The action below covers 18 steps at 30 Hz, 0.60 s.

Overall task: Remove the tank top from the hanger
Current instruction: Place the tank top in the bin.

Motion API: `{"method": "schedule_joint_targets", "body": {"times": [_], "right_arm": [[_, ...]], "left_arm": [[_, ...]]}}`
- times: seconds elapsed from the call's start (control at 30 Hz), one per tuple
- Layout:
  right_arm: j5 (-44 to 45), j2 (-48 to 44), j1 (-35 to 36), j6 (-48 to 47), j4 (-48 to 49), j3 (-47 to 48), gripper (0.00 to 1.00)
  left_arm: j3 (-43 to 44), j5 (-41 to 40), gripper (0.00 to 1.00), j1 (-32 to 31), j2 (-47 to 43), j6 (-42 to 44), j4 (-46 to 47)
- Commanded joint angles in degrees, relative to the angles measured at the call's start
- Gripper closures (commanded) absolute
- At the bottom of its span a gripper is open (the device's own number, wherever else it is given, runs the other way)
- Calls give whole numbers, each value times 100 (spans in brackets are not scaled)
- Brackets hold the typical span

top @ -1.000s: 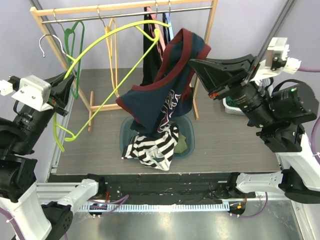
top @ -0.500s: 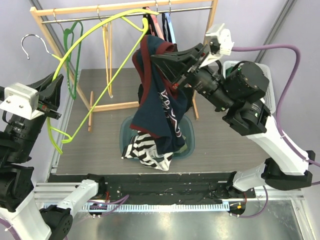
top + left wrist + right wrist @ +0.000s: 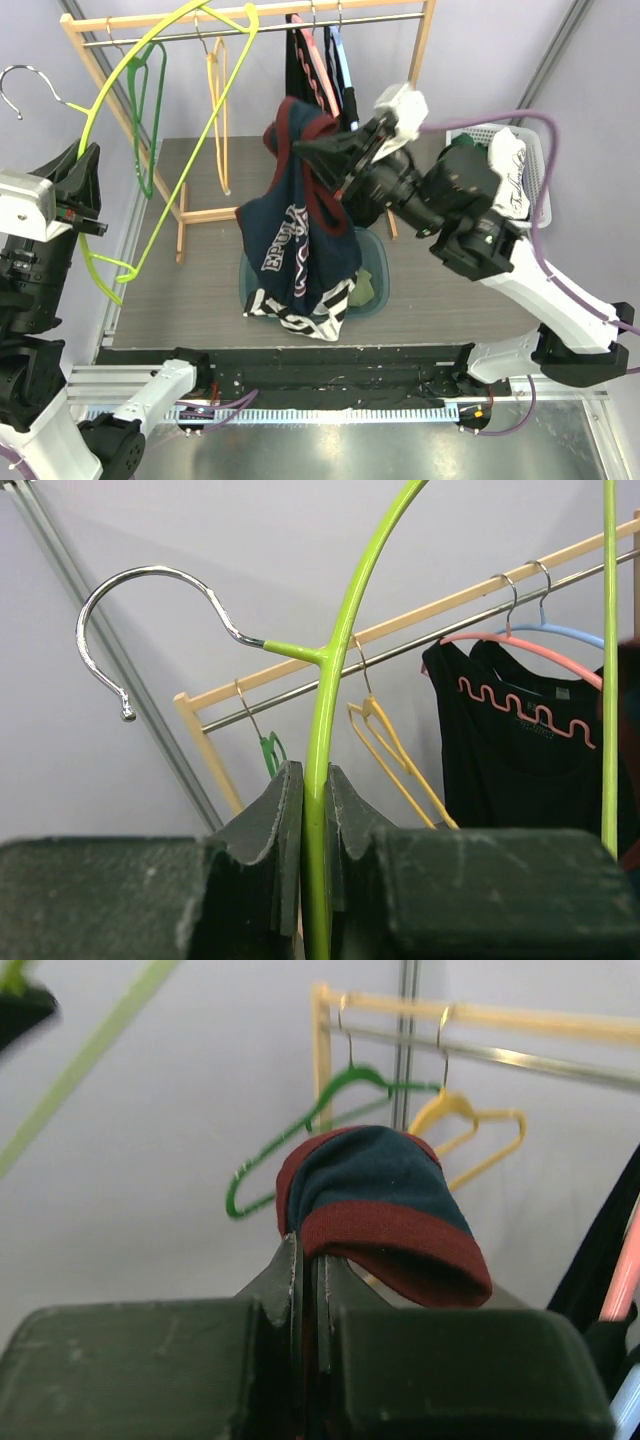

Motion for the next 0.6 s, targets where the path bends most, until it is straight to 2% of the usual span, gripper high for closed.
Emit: {"method": "schedule_joint_targets", "body": {"times": [0.0, 0.23, 0.4, 0.5, 0.57], "right_arm": [[313, -148, -52, -118, 428, -1013, 99], [367, -69, -157, 92, 542, -2813, 99], [174, 80, -394, 435, 622, -3676, 99], [-239, 168, -737, 830, 938, -4221, 99], [-808, 300, -930, 1138, 921, -4362, 99]], "left_arm": [[191, -94, 100, 17, 6, -67, 433], [235, -6, 100, 17, 23, -93, 345], [252, 11, 100, 26, 50, -76, 310], [261, 29, 100, 17, 94, -76, 284], [270, 38, 100, 26, 102, -84, 266]]}}
